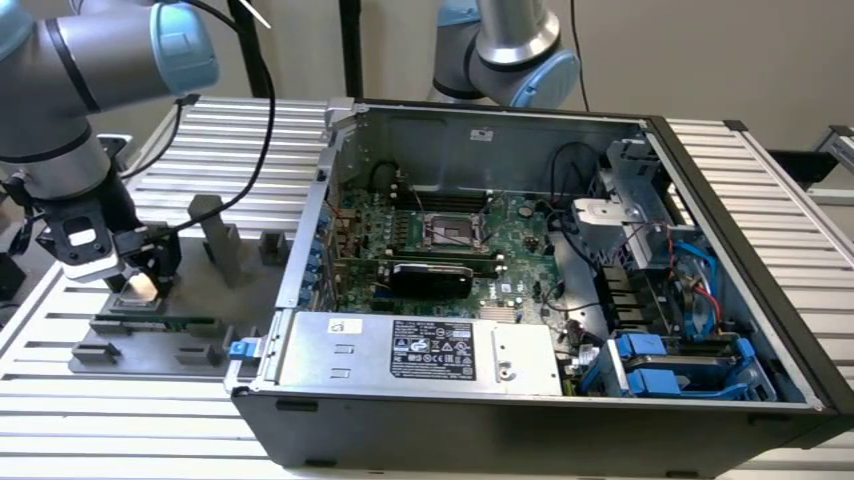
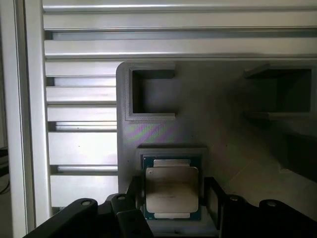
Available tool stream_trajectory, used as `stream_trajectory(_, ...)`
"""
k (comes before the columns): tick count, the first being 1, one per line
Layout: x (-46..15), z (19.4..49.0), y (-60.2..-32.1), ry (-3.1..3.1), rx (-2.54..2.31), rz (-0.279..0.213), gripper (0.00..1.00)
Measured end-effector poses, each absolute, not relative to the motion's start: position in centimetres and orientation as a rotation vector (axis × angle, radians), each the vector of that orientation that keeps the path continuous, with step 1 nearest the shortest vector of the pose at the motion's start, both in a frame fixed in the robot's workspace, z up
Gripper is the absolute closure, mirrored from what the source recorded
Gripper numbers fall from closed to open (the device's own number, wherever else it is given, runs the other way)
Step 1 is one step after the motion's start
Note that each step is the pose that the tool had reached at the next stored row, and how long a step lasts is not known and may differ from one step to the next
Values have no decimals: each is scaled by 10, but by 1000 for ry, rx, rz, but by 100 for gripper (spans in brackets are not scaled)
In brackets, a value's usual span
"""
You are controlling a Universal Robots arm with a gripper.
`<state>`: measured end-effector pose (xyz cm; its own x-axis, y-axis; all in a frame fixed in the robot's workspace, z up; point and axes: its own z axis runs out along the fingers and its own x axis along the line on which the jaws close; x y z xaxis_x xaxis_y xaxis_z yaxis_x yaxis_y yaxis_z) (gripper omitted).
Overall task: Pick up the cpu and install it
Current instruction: 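Pick up the cpu and move it towards the insertion slot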
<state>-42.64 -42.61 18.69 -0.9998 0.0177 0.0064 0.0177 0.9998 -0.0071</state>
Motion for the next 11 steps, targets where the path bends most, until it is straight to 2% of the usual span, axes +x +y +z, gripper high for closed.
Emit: stream_trajectory(11,-427,186,-426,-3135,-28,11,38)
